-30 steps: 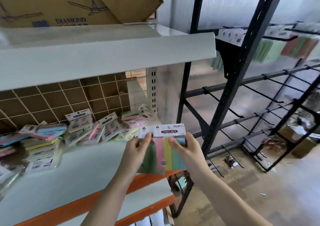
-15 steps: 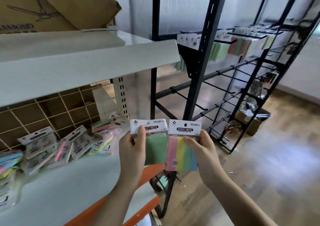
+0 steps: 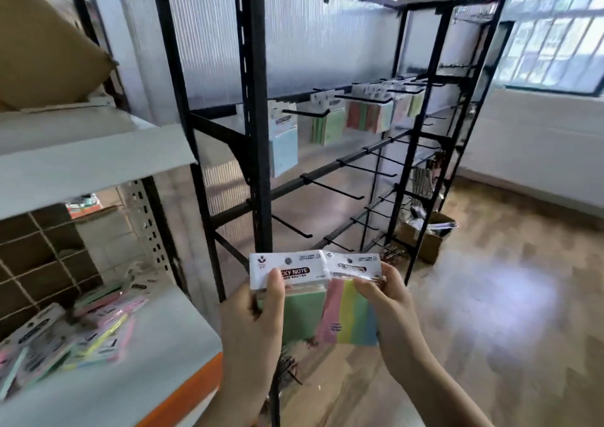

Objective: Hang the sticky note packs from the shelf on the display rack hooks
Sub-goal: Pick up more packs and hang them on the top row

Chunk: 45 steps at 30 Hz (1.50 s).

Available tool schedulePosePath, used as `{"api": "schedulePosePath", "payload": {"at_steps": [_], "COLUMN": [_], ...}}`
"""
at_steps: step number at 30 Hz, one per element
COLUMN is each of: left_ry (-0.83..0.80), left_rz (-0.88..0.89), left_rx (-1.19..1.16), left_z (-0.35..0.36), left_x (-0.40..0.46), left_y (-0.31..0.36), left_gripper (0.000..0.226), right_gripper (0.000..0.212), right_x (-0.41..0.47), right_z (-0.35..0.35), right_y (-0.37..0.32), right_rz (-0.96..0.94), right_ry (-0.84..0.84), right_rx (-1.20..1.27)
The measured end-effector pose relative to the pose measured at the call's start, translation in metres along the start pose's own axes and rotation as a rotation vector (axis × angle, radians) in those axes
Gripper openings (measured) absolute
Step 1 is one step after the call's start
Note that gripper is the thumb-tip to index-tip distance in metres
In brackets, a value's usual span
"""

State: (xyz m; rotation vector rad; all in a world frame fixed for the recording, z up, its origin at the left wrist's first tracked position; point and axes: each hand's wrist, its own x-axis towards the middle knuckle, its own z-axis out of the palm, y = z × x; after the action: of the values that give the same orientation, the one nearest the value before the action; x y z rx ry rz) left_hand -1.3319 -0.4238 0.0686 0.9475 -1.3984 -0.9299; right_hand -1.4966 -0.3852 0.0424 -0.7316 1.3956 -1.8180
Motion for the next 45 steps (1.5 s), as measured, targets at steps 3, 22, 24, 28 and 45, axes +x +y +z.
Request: {"api": "schedulePosePath", "payload": {"at_steps": [3,22,24,28,45], "left_ry": [0.041,0.001,-0.003,-0.059,0.01], "left_rz": [-0.007,0.041,0.063,0.087,0.202], "left_rx": [0.027,0.158,0.173,0.128,0.018], "left_z": [0.037,0.228,0.234,0.25,0.31], "left_x": [0.001,0.046,0.058,0.084,0.246], "left_y": [0.005,0.046,0.046,0.049,0.039], "left_gripper": [0.051,0.045,0.047,0.041,0.038], "right_gripper": [0.028,0.015,0.022,0.015,0.018], "right_x": [0.021,0.163,0.175,0.2,0.354], "right_z": [-0.03,-0.187,-0.183,-0.158,-0.069], "right_y": [-0.01,-0.102,-0.109,-0.123,-0.168], "right_rz": [-0.021,-0.25,-0.309,-0.381,-0.576], "right_ry": [-0.007,-0.009,-0.086,-0.287,-0.383], "right_rx": [0.02,-0.067,-0.105,-0.168,-0.302]}}
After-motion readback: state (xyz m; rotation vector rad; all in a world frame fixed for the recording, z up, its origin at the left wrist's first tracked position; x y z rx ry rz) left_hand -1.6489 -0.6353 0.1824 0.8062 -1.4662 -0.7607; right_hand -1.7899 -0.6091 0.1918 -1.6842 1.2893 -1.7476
